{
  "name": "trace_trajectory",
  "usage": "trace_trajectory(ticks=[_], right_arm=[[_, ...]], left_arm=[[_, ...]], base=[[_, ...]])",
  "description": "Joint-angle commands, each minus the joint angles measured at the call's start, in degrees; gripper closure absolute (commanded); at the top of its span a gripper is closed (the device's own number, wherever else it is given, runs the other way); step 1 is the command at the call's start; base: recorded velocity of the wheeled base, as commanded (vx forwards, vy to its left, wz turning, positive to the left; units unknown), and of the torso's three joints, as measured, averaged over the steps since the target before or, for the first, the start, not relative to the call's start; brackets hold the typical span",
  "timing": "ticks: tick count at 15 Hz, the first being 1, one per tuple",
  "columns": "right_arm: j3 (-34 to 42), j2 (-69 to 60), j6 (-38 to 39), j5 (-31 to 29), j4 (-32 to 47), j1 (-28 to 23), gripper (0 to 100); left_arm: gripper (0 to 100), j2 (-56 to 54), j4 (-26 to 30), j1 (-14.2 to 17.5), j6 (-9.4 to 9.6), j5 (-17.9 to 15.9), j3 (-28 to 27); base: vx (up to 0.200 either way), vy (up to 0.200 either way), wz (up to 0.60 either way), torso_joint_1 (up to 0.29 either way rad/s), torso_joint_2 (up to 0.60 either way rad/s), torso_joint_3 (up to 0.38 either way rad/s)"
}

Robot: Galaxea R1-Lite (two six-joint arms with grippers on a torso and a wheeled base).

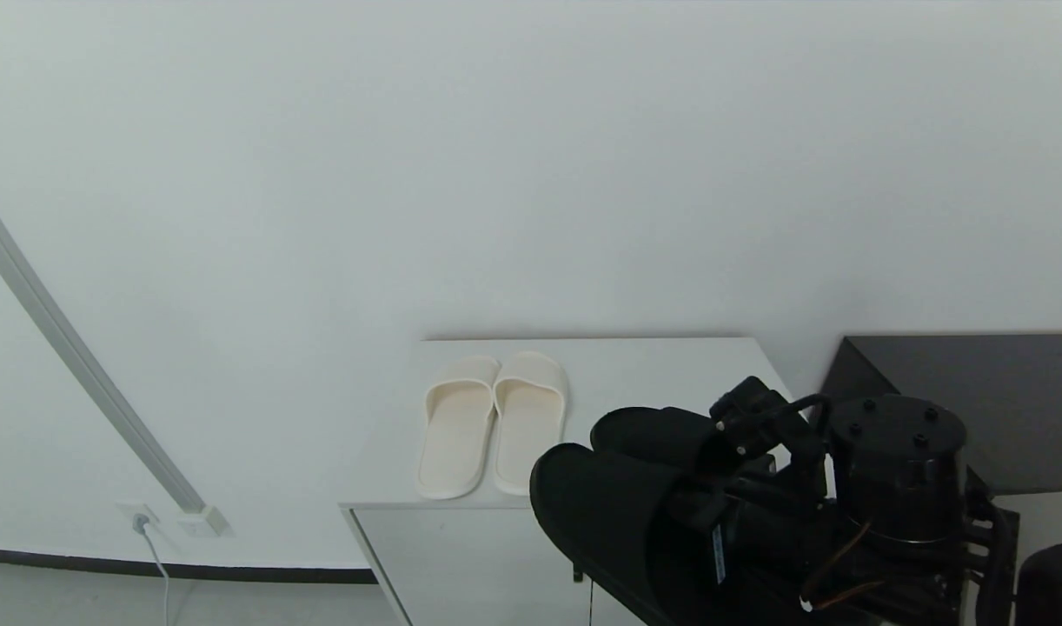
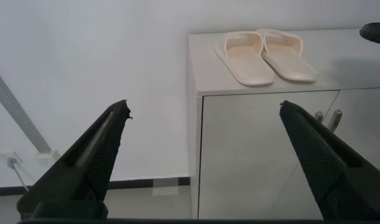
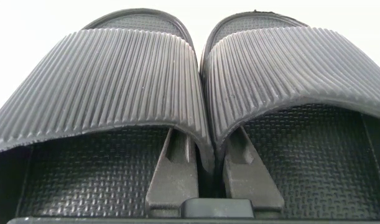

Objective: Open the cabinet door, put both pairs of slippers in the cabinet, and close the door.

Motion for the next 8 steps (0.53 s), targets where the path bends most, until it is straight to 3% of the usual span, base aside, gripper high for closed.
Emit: trace_trajectory(ticks=[1, 7, 8], right_arm=[[0.72, -0.87, 0.01, 0.04, 0.0, 0.57, 100], [0.98, -0.43, -0.16, 0.04, 0.0, 0.66, 100], [0.98, -0.16, -0.16, 0.04, -0.09, 0.75, 100]], left_arm=[[0, 0.05, 0.0, 0.0, 0.02, 0.0, 0.0], [0, 0.05, 0.0, 0.0, 0.02, -0.08, 0.0], [0, 0.05, 0.0, 0.0, 0.02, 0.0, 0.0]], base=[[0.0, 0.0, 0.0, 0.0, 0.0, 0.0], [-0.2, 0.0, 0.0, 0.002, 0.0, 0.0], [0.0, 0.0, 0.0, 0.0, 0.0, 0.0]])
